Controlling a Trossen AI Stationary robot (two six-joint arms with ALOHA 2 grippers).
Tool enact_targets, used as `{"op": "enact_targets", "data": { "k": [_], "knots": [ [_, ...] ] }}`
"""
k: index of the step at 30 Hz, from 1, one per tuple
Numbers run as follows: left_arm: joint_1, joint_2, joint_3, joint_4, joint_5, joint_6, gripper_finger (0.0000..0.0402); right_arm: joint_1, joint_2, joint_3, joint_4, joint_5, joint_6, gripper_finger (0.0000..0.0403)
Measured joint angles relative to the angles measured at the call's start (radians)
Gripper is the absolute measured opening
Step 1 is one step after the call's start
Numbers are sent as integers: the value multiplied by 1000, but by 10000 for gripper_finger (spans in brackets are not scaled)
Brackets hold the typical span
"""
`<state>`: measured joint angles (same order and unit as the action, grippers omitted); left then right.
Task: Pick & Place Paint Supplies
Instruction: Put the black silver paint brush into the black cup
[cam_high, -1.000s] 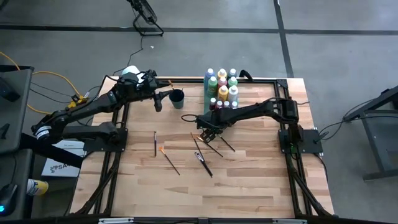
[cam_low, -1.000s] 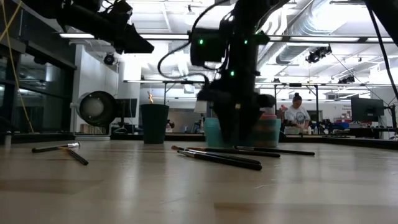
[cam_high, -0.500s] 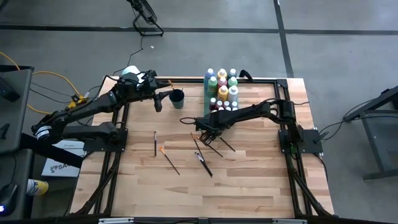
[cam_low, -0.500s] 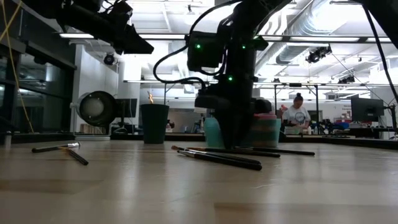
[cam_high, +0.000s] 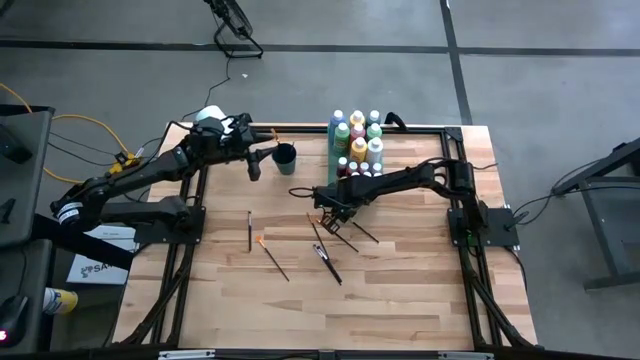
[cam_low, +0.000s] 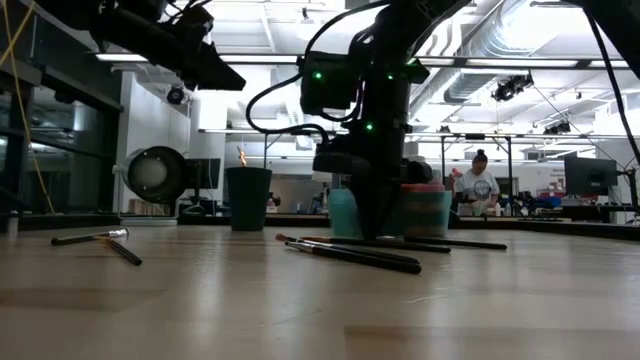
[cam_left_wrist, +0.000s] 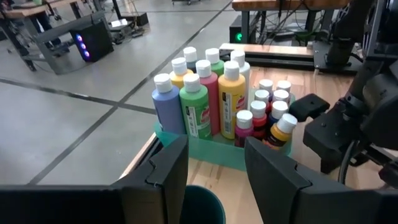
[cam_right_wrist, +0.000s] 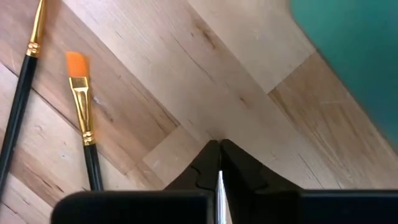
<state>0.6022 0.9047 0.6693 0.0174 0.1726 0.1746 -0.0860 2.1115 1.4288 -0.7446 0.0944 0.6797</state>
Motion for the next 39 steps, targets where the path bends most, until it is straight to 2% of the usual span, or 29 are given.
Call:
{"op": "enact_targets", "data": {
  "k": [8, 14, 20, 27, 33, 36, 39],
  "knots": [
    [0, 0, 0, -27, 0, 0, 155, 5, -5, 27, -28, -18, 8, 4],
    [0, 0, 0, -27, 3, 1, 155, 20, 5, 123, -59, -27, 6, 4],
    [0, 0, 0, -27, 61, 28, 155, 34, 2, 259, -99, -9, 4, 3],
    [0, 0, 0, -9, 108, 31, 155, 35, 0, 459, -161, 82, -31, 3],
    [0, -32, 0, -3, 128, 31, 160, 36, -1, 644, -241, 201, -71, 3],
    [0, -59, 0, 7, 144, 30, 185, 34, -1, 734, -296, 269, -92, 3],
    [0, -76, 0, 24, 197, 1, 229, 31, -3, 809, -295, 311, -138, 3]
  ]
}}
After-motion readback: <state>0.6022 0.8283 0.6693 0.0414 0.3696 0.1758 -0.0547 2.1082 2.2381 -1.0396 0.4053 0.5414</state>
